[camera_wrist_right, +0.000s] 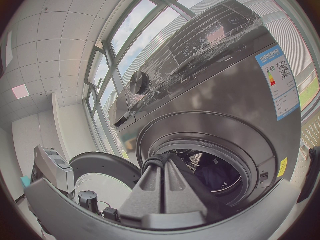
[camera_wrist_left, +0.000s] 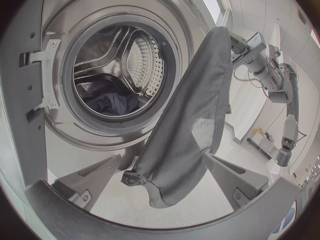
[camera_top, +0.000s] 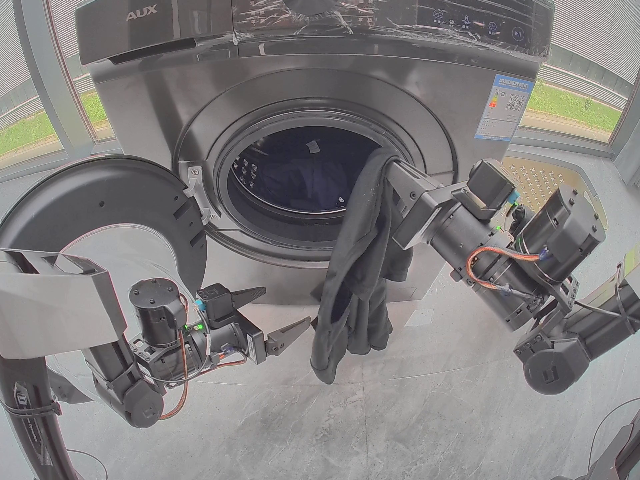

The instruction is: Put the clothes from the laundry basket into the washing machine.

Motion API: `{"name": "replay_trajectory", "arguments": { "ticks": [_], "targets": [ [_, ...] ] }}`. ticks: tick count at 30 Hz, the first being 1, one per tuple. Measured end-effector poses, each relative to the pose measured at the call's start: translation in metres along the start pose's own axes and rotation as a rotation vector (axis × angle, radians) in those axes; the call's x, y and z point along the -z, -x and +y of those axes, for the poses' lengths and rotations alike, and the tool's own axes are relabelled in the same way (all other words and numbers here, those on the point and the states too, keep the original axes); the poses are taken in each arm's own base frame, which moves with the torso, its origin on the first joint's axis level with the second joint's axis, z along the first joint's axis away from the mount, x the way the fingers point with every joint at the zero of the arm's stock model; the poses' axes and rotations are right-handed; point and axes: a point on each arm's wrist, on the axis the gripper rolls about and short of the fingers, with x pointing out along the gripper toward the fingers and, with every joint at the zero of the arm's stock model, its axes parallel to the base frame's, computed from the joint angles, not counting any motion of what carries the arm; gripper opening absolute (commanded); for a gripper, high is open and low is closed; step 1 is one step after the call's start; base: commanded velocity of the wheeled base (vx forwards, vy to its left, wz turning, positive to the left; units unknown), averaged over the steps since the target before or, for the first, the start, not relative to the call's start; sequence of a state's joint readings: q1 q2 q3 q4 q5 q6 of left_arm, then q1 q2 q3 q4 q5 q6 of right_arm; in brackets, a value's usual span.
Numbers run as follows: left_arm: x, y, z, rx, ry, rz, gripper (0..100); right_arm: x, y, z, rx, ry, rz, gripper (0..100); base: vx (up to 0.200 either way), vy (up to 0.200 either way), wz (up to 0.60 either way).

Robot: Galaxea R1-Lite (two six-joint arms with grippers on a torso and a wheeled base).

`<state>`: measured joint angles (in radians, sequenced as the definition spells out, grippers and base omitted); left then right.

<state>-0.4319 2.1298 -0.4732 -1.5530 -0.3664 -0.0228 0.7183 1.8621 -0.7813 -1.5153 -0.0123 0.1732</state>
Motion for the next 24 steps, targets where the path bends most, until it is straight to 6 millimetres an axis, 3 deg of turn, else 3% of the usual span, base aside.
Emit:
{"name": "replay_trajectory", "arguments": {
  "ticks": [11,24],
  "targets": [
    [0.018,-0.004,0.000,0.022,-0.006,0.056,100,0.009,-0.012,-0.004,0.011,0.002,-0.006,0,0.000,0.000,0.00],
    [0.036,-0.019,-0.025,0.118,-0.024,0.103,100,0.012,-0.024,-0.001,0.003,0.000,-0.023,0,0.000,0.000,0.00]
  ]
}}
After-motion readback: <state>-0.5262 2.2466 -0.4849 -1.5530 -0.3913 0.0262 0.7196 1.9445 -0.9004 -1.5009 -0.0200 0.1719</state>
